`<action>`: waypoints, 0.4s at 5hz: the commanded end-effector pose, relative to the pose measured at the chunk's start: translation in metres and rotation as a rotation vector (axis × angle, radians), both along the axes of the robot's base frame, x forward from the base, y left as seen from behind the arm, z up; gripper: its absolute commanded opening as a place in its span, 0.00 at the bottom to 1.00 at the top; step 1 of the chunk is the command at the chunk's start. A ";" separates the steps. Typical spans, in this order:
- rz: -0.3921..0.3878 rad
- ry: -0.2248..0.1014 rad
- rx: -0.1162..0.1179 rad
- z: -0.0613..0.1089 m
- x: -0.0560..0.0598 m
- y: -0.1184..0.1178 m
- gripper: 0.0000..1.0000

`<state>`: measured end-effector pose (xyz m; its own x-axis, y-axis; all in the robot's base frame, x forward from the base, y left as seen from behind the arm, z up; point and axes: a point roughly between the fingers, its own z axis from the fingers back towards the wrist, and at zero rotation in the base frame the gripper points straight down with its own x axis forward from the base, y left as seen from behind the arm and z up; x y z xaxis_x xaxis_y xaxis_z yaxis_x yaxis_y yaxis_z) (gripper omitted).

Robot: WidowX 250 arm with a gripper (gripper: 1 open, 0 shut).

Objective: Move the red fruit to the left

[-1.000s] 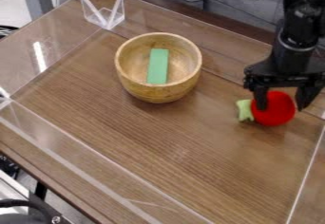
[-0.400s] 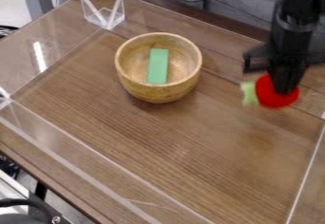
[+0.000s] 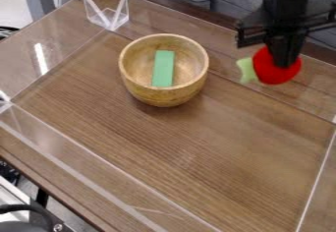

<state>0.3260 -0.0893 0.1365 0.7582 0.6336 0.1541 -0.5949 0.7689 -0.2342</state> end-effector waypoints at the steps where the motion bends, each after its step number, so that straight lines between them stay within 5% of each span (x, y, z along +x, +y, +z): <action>1: 0.020 -0.053 -0.027 0.021 -0.001 0.001 0.00; 2: 0.021 -0.049 -0.028 0.018 -0.002 -0.002 0.00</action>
<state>0.3232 -0.0896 0.1334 0.7429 0.6556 0.1352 -0.6194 0.7498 -0.2326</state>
